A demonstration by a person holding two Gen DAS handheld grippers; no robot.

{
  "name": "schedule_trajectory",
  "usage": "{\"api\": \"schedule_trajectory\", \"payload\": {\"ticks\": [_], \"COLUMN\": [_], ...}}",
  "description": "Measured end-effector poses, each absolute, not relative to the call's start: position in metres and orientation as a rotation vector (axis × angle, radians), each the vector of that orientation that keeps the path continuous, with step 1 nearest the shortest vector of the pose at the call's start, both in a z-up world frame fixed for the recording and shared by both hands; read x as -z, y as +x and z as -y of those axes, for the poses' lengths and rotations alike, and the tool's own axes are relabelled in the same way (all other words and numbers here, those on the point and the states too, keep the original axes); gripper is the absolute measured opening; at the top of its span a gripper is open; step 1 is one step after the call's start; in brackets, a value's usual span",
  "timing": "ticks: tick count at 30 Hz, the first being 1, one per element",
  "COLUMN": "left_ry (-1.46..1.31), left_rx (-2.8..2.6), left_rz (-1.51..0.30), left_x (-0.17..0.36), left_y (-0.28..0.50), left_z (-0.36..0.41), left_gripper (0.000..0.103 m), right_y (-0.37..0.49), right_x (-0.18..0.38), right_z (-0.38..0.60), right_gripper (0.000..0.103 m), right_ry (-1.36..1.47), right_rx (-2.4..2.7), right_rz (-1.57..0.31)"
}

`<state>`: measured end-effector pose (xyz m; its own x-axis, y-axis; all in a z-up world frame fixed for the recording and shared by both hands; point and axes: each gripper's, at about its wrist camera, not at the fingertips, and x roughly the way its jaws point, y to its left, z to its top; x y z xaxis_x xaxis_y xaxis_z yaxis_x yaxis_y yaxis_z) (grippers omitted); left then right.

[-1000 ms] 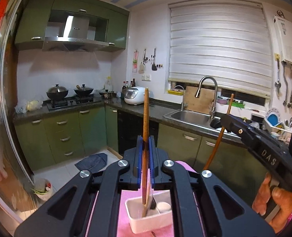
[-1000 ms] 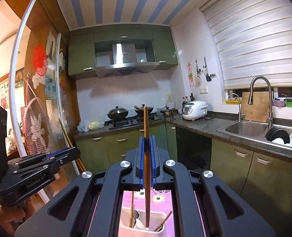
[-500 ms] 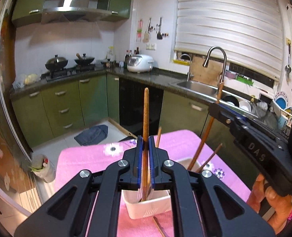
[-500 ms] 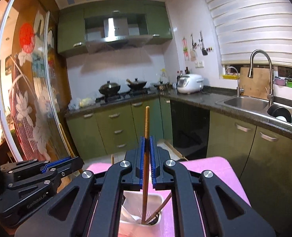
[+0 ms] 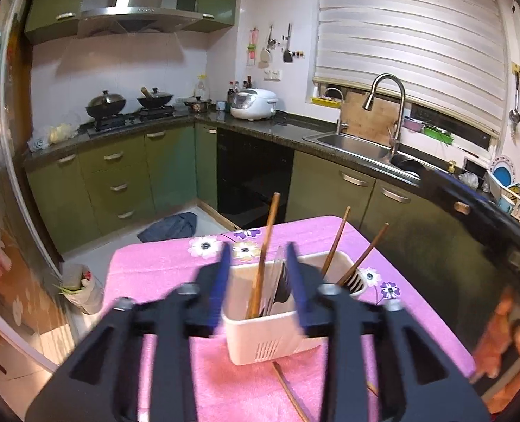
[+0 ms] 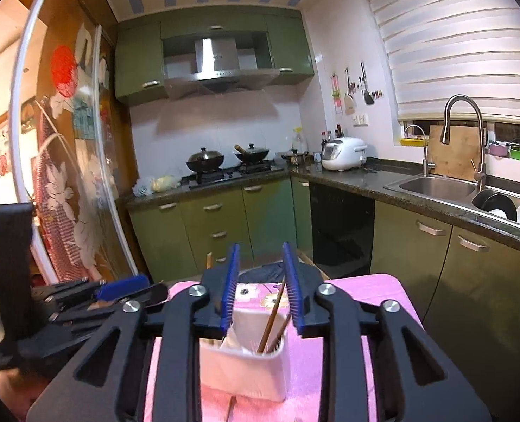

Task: Organize utensils
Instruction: 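Lower the left tool onto another chopstick and close on it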

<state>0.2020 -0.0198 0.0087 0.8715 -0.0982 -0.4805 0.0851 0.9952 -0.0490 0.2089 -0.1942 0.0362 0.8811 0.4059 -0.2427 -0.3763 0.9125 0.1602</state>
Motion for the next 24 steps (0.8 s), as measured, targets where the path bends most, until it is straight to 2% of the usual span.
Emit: {"api": "schedule_trajectory", "payload": {"ticks": [3,4,6,8,9,10,11,12,17,23,24], "left_ry": [-0.032,-0.036,-0.033,-0.025,-0.025,-0.031,-0.043,-0.072,-0.110,-0.090,-0.084], "left_rx": [0.097,0.096,0.074,0.059,0.066,0.082,0.094,0.104,0.049,-0.011,-0.010], "left_rz": [-0.494,-0.496,-0.528,-0.611,-0.662,-0.719,-0.781,-0.858,-1.006,-1.006,-1.004], "left_x": [-0.006,-0.002,0.018,0.052,0.069,0.086,0.103,0.123,0.174,0.182,0.182], "left_y": [0.184,0.176,0.161,0.153,0.153,0.156,0.160,0.165,0.186,0.196,0.197], "left_z": [0.023,0.025,0.035,0.048,0.053,0.058,0.062,0.066,0.076,0.083,0.085], "left_gripper": [0.038,0.041,0.067,0.068,0.065,0.059,0.039,0.025,0.024,0.024,0.020], "right_y": [0.181,0.175,0.165,0.159,0.157,0.157,0.157,0.159,0.156,0.168,0.171], "right_x": [-0.030,-0.026,-0.011,0.004,0.013,0.019,0.024,0.031,0.039,0.055,0.061], "right_z": [0.210,0.214,0.222,0.229,0.234,0.238,0.242,0.248,0.258,0.250,0.247], "right_gripper": [0.029,0.037,0.043,0.043,0.043,0.043,0.043,0.043,0.044,0.046,0.046], "right_ry": [0.086,0.071,0.041,0.026,0.025,0.029,0.035,0.048,0.048,0.002,-0.008], "right_rx": [-0.400,-0.392,-0.386,-0.381,-0.372,-0.365,-0.359,-0.353,-0.350,-0.363,-0.365], "right_rz": [-0.277,-0.286,-0.336,-0.381,-0.403,-0.416,-0.430,-0.452,-0.471,-0.546,-0.574]}}
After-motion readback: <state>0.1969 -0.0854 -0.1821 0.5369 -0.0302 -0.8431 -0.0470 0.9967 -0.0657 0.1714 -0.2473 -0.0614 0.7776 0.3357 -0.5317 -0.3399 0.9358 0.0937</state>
